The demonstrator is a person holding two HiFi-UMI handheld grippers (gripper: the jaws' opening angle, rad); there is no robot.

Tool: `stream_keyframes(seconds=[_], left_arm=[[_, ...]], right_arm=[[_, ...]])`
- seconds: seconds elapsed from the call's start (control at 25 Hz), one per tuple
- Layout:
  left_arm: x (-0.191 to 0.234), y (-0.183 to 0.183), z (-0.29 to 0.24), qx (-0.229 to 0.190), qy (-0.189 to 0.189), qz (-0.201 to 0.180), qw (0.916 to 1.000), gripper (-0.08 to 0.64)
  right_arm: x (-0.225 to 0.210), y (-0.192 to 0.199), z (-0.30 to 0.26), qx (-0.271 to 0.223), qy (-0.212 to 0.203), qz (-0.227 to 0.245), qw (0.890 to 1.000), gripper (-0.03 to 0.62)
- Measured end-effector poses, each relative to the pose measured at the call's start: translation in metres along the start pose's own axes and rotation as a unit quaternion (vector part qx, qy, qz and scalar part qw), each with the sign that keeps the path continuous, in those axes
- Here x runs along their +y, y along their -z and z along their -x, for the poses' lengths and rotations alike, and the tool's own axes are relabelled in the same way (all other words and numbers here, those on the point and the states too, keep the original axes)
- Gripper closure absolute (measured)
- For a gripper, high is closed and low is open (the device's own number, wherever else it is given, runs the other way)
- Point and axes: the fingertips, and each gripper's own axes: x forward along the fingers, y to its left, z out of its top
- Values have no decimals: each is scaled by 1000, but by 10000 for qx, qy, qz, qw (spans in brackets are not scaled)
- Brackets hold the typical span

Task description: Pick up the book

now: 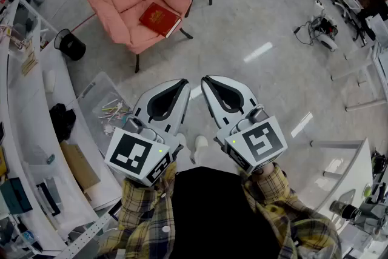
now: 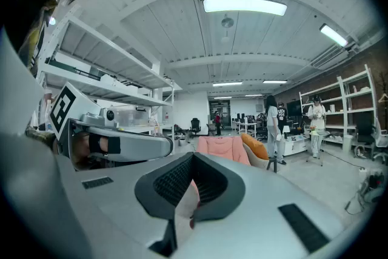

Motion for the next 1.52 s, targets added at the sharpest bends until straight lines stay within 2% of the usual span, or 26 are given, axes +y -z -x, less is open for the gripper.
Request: stream_keyframes(seconds=[0.32, 0.72, 1.04, 1.28, 1.52], left_arm=[[-1, 2, -15, 46, -20, 25, 10000, 557], [-14, 1, -37, -1, -233, -25, 9997, 557], [-8, 12, -34, 54, -386, 41, 9992, 557], [26, 17, -40, 104, -433, 174, 9989, 557], [89, 5, -55, 114, -267, 165, 9994, 557]], right_arm=[[-11, 5, -1, 52, -89, -23, 9999, 577], [-40, 7, 15, -57, -160, -9, 9999, 577], [-34, 17, 5, 36, -332, -7, 9994, 577], [-44, 26, -24, 202, -279, -89, 9994, 577], [-57, 24, -82, 309, -60, -144, 9994, 577]])
